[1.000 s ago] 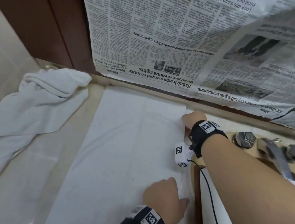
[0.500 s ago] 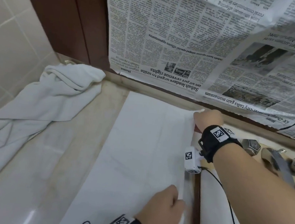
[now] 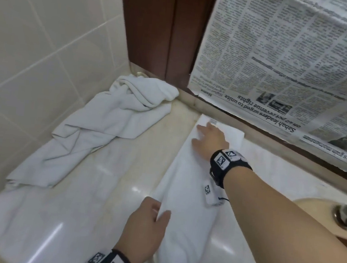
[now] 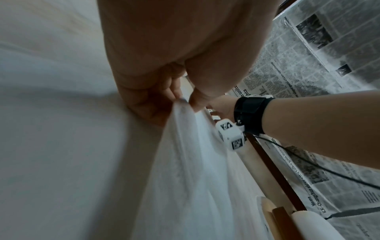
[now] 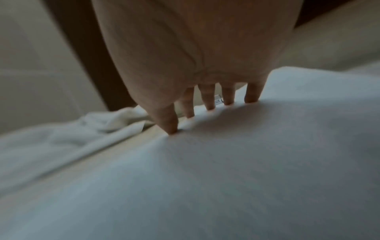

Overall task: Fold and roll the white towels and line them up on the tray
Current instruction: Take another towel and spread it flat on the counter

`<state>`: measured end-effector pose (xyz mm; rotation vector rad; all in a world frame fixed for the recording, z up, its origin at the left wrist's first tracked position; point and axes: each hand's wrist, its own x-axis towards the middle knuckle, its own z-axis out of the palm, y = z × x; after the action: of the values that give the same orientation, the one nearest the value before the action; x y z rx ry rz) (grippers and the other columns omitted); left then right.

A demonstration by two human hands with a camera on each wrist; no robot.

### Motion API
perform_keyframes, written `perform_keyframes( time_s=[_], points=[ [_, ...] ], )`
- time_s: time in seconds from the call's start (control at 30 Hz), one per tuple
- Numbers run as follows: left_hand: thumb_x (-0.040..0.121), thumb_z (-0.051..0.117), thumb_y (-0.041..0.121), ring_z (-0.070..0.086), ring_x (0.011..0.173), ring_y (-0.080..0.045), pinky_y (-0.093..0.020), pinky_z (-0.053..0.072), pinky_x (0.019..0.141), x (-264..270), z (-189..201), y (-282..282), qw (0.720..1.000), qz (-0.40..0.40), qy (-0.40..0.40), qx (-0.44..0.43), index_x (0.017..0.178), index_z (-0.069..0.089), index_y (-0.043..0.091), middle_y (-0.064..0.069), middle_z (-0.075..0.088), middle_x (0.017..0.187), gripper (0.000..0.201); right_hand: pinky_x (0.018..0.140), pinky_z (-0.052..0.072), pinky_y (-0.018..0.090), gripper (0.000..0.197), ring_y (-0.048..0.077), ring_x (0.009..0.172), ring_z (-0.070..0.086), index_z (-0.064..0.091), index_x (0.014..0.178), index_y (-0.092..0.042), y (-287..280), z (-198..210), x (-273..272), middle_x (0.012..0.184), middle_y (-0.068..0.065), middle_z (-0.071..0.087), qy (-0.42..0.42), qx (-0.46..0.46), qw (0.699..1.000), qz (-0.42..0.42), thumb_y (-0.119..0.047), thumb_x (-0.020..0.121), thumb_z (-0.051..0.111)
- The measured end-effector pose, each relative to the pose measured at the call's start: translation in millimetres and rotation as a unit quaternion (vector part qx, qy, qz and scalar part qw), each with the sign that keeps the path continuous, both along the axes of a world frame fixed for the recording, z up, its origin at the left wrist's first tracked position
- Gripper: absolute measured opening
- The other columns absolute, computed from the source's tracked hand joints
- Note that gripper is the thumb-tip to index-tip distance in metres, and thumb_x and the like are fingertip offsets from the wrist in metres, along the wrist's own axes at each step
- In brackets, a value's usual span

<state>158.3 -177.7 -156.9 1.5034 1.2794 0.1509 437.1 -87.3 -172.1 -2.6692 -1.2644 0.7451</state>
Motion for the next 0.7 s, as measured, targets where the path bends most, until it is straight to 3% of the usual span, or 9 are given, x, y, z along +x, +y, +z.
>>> perform_keyframes(
  time_s=[0.13, 0.17, 0.3, 0.37, 0.4, 0.57, 0.7],
  points=[
    [0.095, 0.068, 0.031, 0.052, 0.06, 0.008, -0.012, 0.039, 0.06, -14.1, -3.2, -7.4, 0.999, -0.04, -0.009, -0.001, 0.088, 0.056, 0.032, 0.037, 0.055, 0.065, 0.014, 0.121, 0.023, 0.055, 0.06, 0.027, 0.155, 0.007, 0.023, 0.158, -0.035, -1.3, -10.3, 3.5, 0.17, -0.003, 0.006, -0.033, -0.025, 0.997, 0.066, -0.046, 0.101, 0.039],
    [0.095, 0.068, 0.029, 0.052, 0.059, 0.007, -0.012, 0.04, 0.06, -18.0, -3.3, -11.1, 0.999, -0.048, -0.005, -0.002, 0.087, 0.056, 0.031, 0.037, 0.054, 0.065, 0.015, 0.121, 0.022, 0.055, 0.061, 0.028, 0.155, 0.006, 0.021, 0.158, -0.035, -1.1, -9.9, 5.1, 0.17, -0.002, 0.004, -0.034, -0.035, 0.996, 0.075, -0.046, 0.101, 0.038],
    [0.091, 0.065, 0.017, 0.058, 0.063, 0.004, -0.01, 0.043, 0.061, -33.6, 1.6, -28.5, 0.999, -0.033, 0.012, -0.027, 0.087, 0.062, 0.031, 0.016, 0.061, 0.073, 0.015, 0.122, 0.024, 0.051, 0.063, 0.032, 0.154, 0.015, 0.018, 0.161, -0.032, 3.5, -4.5, 7.8, 0.17, 0.001, 0.004, -0.049, -0.058, 0.992, 0.096, -0.047, 0.103, 0.039],
    [0.086, 0.063, 0.014, 0.065, 0.071, -0.001, -0.016, 0.051, 0.066, -43.2, 5.2, -38.3, 0.999, -0.019, 0.011, -0.049, 0.092, 0.068, 0.032, 0.012, 0.07, 0.082, 0.02, 0.121, 0.027, 0.049, 0.064, 0.034, 0.152, 0.022, 0.02, 0.161, -0.031, 4.7, -4.5, 8.3, 0.17, 0.003, 0.007, -0.064, -0.05, 0.991, 0.104, -0.047, 0.103, 0.042],
    [0.085, 0.063, 0.013, 0.067, 0.072, -0.003, -0.019, 0.054, 0.07, -49.2, 8.9, -43.6, 0.998, -0.01, 0.007, -0.058, 0.094, 0.069, 0.032, 0.011, 0.073, 0.085, 0.022, 0.121, 0.027, 0.049, 0.064, 0.035, 0.151, 0.024, 0.021, 0.161, -0.03, 4.8, -5.5, 8.6, 0.17, 0.004, 0.008, -0.07, -0.048, 0.991, 0.105, -0.048, 0.103, 0.043],
    [0.085, 0.058, 0.007, 0.07, 0.072, -0.002, -0.015, 0.053, 0.065, -89.0, 40.0, -73.6, 0.999, 0.022, 0.005, -0.031, 0.098, 0.072, 0.034, 0.021, 0.075, 0.09, 0.033, 0.122, 0.025, 0.049, 0.063, 0.036, 0.151, 0.023, 0.02, 0.16, -0.032, 0.8, -9.6, 9.8, 0.17, 0.004, 0.006, -0.083, -0.044, 0.989, 0.11, -0.049, 0.102, 0.039],
    [0.085, 0.055, 0.002, 0.074, 0.08, -0.007, -0.029, 0.06, 0.077, -131.4, 69.7, -92.4, 0.998, 0.041, 0.015, -0.04, 0.099, 0.073, 0.034, 0.021, 0.077, 0.096, 0.039, 0.117, 0.032, 0.049, 0.06, 0.037, 0.146, 0.033, 0.028, 0.156, -0.028, -1.5, -7.3, 7.0, 0.168, 0.008, 0.014, -0.085, -0.032, 0.989, 0.117, -0.047, 0.1, 0.04]
  ],
)
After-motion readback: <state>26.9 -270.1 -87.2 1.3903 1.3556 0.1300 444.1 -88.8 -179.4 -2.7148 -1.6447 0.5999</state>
